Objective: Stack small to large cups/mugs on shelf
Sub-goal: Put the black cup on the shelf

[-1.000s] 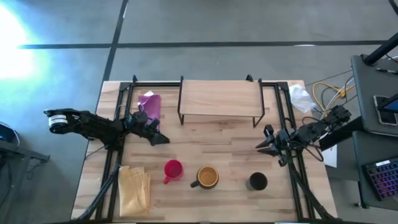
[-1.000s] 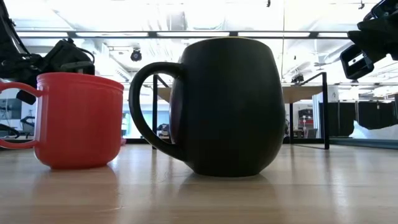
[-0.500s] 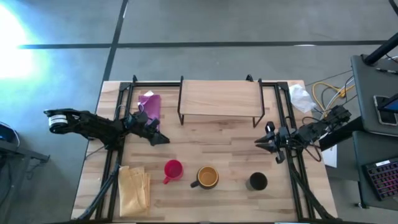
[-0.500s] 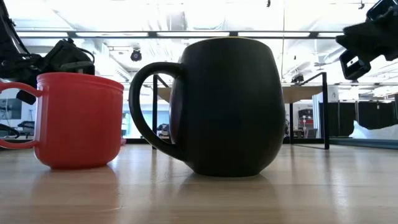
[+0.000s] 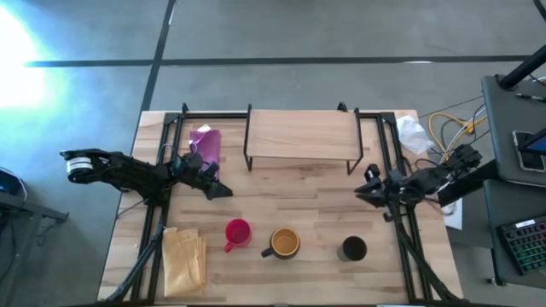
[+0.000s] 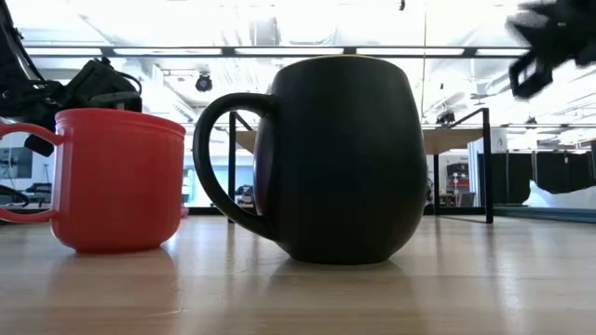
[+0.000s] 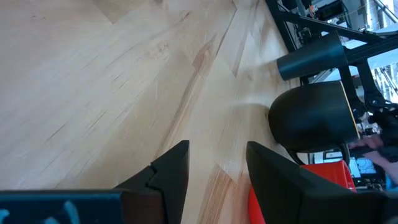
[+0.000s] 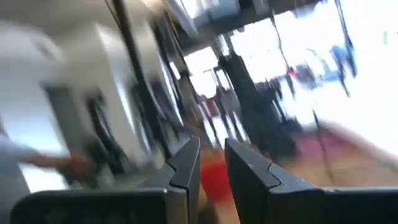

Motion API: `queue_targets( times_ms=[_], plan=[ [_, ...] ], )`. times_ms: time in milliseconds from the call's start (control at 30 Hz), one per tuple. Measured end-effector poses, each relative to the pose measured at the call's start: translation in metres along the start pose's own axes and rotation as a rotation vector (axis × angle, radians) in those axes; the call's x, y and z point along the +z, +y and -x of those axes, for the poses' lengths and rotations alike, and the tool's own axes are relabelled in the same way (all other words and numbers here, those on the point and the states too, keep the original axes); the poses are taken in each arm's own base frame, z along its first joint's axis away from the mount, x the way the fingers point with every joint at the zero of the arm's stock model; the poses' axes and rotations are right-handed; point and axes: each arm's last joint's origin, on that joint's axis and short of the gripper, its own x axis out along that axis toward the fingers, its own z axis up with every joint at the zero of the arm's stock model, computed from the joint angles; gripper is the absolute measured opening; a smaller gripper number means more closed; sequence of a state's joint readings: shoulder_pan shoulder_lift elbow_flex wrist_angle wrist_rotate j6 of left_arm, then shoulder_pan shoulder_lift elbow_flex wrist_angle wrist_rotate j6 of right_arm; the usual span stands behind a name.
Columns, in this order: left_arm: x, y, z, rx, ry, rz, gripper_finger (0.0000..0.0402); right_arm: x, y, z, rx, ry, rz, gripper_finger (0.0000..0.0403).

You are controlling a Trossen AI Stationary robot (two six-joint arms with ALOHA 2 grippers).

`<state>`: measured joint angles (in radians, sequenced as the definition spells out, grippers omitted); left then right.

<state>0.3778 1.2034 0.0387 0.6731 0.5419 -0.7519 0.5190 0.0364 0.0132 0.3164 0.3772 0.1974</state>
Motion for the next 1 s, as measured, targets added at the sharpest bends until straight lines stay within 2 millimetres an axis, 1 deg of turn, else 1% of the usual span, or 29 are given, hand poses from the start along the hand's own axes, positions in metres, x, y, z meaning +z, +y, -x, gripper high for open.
queue_targets(
  times_ms=[33, 100, 167, 233, 300, 400, 500, 567, 633, 700, 800, 867, 900, 967, 1000],
  plan=[
    [0.0, 0.0, 0.0, 0.0, 0.0, 0.0, 0.0146, 0.008, 0.002, 0.0, 0.034, -0.073, 0.014, 0.0068],
    [0.0, 0.0, 0.0, 0.0, 0.0, 0.0, 0.0146, 0.02, 0.006, 0.002, 0.124, -0.201, 0.096, 0.0068],
    [0.0, 0.0, 0.0, 0.0, 0.0, 0.0, 0.0146, 0.03, 0.01, 0.003, 0.188, -0.303, 0.169, 0.0068],
    [0.0, 0.0, 0.0, 0.0, 0.0, 0.0, 0.0146, 0.033, 0.011, 0.001, 0.195, -0.339, 0.185, 0.0068],
    [0.0, 0.0, 0.0, 0.0, 0.0, 0.0, 0.0146, 0.035, 0.015, -0.005, 0.196, -0.301, 0.18, 0.0068],
    [0.0, 0.0, 0.0, 0.0, 0.0, 0.0, 0.0146, 0.051, 0.027, -0.025, 0.24, -0.251, 0.215, 0.0068],
    [0.0, 0.0, 0.0, 0.0, 0.0, 0.0, 0.0146, 0.077, 0.047, -0.054, 0.335, -0.248, 0.34, 0.0068],
    [0.0, 0.0, 0.0, 0.0, -0.001, 0.0, 0.0146, 0.093, 0.059, -0.075, 0.311, -0.239, 0.376, 0.0068],
    [0.0, 0.0, 0.0, 0.0, 0.0, 0.0, 0.0146, 0.104, 0.066, -0.097, 0.215, -0.16, 0.314, 0.0068],
    [0.0, 0.0, 0.0, 0.0, 0.0, 0.0, 0.0146, 0.105, 0.068, -0.116, 0.046, 0.02, 0.185, 0.0068],
    [0.001, -0.001, 0.0, -0.005, -0.008, 0.008, 0.0146, 0.096, 0.061, -0.129, -0.22, 0.377, -0.002, 0.0068],
    [0.003, -0.003, 0.0, -0.025, -0.026, 0.091, 0.0146, 0.092, 0.057, -0.134, -0.378, 0.538, -0.139, 0.0068],
    [0.004, -0.004, 0.0, -0.039, -0.037, 0.155, 0.0146, 0.09, 0.056, -0.137, -0.444, 0.597, -0.181, 0.0068],
    [0.007, -0.007, 0.0, -0.07, -0.056, 0.276, 0.0146, 0.089, 0.058, -0.147, -0.53, 0.663, -0.227, 0.0068],
    [0.008, -0.008, 0.001, -0.083, -0.067, 0.288, 0.0146, 0.091, 0.06, -0.153, -0.543, 0.675, -0.232, 0.0068]
  ],
)
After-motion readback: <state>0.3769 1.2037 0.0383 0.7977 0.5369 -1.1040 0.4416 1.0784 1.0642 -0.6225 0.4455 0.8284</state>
